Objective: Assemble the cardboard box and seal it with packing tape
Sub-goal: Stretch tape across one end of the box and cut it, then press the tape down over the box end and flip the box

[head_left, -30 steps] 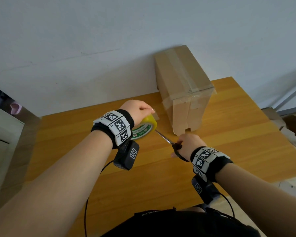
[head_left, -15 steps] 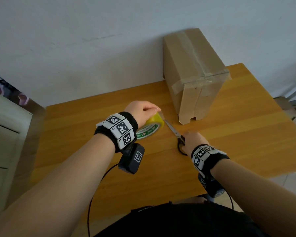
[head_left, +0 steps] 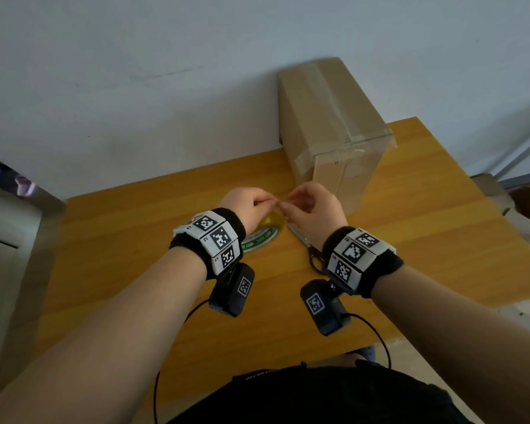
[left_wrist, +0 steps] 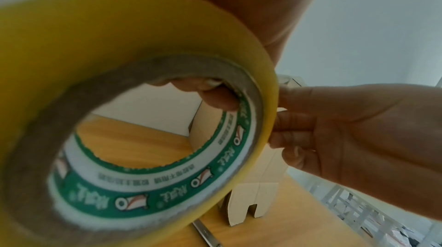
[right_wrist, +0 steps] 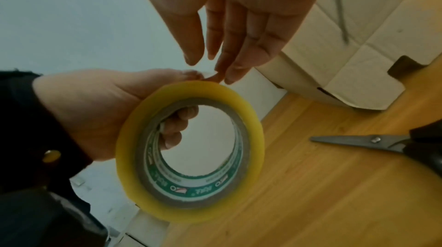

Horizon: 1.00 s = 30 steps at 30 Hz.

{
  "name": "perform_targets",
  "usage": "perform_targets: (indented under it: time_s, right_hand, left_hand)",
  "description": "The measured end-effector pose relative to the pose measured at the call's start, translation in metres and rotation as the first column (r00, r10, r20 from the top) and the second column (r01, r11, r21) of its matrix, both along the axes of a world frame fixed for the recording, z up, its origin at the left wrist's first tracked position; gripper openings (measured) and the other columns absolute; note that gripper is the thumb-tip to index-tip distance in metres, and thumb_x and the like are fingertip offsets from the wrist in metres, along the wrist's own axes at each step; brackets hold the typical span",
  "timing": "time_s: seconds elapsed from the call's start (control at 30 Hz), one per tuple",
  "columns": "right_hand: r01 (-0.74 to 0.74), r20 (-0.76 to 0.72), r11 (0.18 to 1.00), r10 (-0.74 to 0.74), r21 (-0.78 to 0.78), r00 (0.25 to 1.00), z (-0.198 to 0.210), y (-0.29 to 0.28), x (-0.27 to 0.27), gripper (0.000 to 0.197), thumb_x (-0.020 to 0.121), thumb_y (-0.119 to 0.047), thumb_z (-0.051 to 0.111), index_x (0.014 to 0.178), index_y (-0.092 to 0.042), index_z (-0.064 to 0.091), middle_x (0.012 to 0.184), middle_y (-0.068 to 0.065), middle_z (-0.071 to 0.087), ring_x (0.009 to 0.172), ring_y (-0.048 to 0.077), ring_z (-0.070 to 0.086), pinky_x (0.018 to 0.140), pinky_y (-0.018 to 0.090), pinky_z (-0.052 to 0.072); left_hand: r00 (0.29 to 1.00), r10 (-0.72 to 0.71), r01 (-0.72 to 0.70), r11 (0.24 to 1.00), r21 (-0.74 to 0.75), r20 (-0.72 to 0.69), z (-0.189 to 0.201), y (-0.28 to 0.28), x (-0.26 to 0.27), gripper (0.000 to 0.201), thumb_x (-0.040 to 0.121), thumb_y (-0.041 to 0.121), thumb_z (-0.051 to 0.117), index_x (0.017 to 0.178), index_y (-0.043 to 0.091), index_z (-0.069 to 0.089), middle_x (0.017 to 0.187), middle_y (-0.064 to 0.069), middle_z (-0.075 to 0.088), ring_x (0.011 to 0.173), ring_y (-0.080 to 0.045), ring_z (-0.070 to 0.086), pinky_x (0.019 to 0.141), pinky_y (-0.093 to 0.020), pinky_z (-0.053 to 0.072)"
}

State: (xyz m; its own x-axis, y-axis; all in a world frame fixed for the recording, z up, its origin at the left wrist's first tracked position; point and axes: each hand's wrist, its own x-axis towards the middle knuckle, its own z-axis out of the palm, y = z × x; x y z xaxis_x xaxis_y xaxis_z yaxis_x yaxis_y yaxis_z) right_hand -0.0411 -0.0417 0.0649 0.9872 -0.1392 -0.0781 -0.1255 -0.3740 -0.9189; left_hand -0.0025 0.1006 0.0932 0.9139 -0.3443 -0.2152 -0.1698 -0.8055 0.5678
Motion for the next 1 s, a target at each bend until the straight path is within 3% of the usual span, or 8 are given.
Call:
perform_targets:
  time_s: [0.17, 0.27, 0.43, 0.7, 0.83, 0.93, 1.0]
  right_hand:
    - [0.018, 0.006, 0.999, -0.018, 0.049, 1.000, 0.000, -0.004, 0.003, 0.026, 0.074, -0.020, 0.076, 0.079, -0.026, 0.052, 0.076, 0.001, 0.065, 0.074, 0.019, 0.065, 0.071, 0.033, 0.056]
    - [0.006, 0.011, 0.998, -0.006, 0.067, 1.000, 0.001, -0.004, 0.005, 0.019, 0.076, -0.016, 0.074, 0.082, -0.024, 0.058, 0.077, 0.003, 0.066, 0.076, 0.020, 0.065, 0.073, 0.033, 0.056]
    - [-0.023, -0.034, 0.999, 0.024, 0.030, 0.999, -0.001, -0.005, 0.007, 0.022, 0.082, -0.019, 0.068, 0.104, -0.014, 0.069, 0.081, -0.006, 0.066, 0.075, 0.007, 0.063, 0.072, 0.017, 0.050]
    - [-0.015, -0.030, 0.995, 0.013, -0.094, 0.999, 0.000, -0.003, 0.009, 0.022, 0.084, -0.025, 0.066, 0.104, -0.017, 0.071, 0.091, -0.006, 0.068, 0.083, 0.005, 0.060, 0.072, 0.011, 0.045]
    - [-0.034, -0.003, 0.979, 0.034, -0.201, 0.999, -0.001, -0.003, 0.009, 0.015, 0.085, -0.026, 0.065, 0.095, -0.018, 0.073, 0.082, -0.008, 0.064, 0.074, 0.003, 0.056, 0.063, 0.005, 0.039]
    - [-0.040, 0.008, 0.962, 0.044, -0.271, 0.999, -0.005, -0.002, 0.010, 0.012, 0.086, -0.026, 0.062, 0.087, -0.019, 0.072, 0.078, -0.007, 0.064, 0.072, 0.007, 0.056, 0.060, 0.012, 0.041]
    - [-0.027, -0.018, 0.964, 0.023, -0.266, 1.000, -0.005, -0.002, 0.012, 0.012, 0.086, -0.025, 0.061, 0.087, -0.018, 0.071, 0.079, -0.005, 0.064, 0.074, 0.009, 0.056, 0.065, 0.019, 0.045]
  left_hand:
    - [1.000, 0.003, -0.003, 0.999, -0.042, -0.015, 0.001, -0.001, 0.000, 0.025, 0.094, 0.032, 0.047, 0.105, 0.024, 0.067, 0.108, 0.004, 0.066, 0.089, -0.008, 0.052, 0.076, -0.022, 0.037]
    - [1.000, 0.008, -0.008, 0.999, -0.040, -0.016, 0.000, -0.001, 0.002, 0.025, 0.093, 0.034, 0.047, 0.104, 0.024, 0.067, 0.106, 0.004, 0.066, 0.088, -0.008, 0.052, 0.076, -0.023, 0.038]
    - [1.000, -0.013, 0.013, 1.000, -0.018, -0.015, -0.003, -0.001, 0.005, 0.028, 0.093, 0.035, 0.046, 0.110, 0.022, 0.065, 0.109, 0.003, 0.065, 0.088, -0.007, 0.051, 0.076, -0.022, 0.037]
    - [0.999, -0.042, 0.042, 0.999, 0.023, -0.020, -0.005, -0.002, 0.008, 0.031, 0.094, 0.036, 0.045, 0.115, 0.022, 0.062, 0.113, 0.003, 0.064, 0.096, -0.011, 0.056, 0.077, -0.022, 0.037]
    - [0.998, -0.057, 0.057, 0.997, 0.043, -0.006, -0.004, -0.001, 0.007, 0.032, 0.095, 0.037, 0.042, 0.117, 0.023, 0.062, 0.115, 0.003, 0.064, 0.102, -0.014, 0.057, 0.079, -0.022, 0.038]
    - [0.997, -0.069, 0.071, 0.996, 0.061, -0.027, -0.004, -0.001, 0.008, 0.034, 0.096, 0.036, 0.039, 0.121, 0.024, 0.058, 0.121, 0.003, 0.061, 0.107, -0.015, 0.055, 0.083, -0.022, 0.037]
    - [0.994, -0.081, 0.085, 0.994, 0.071, -0.069, -0.007, -0.001, 0.008, 0.034, 0.097, 0.033, 0.037, 0.127, 0.028, 0.052, 0.127, 0.003, 0.057, 0.111, -0.015, 0.053, 0.084, -0.022, 0.037]
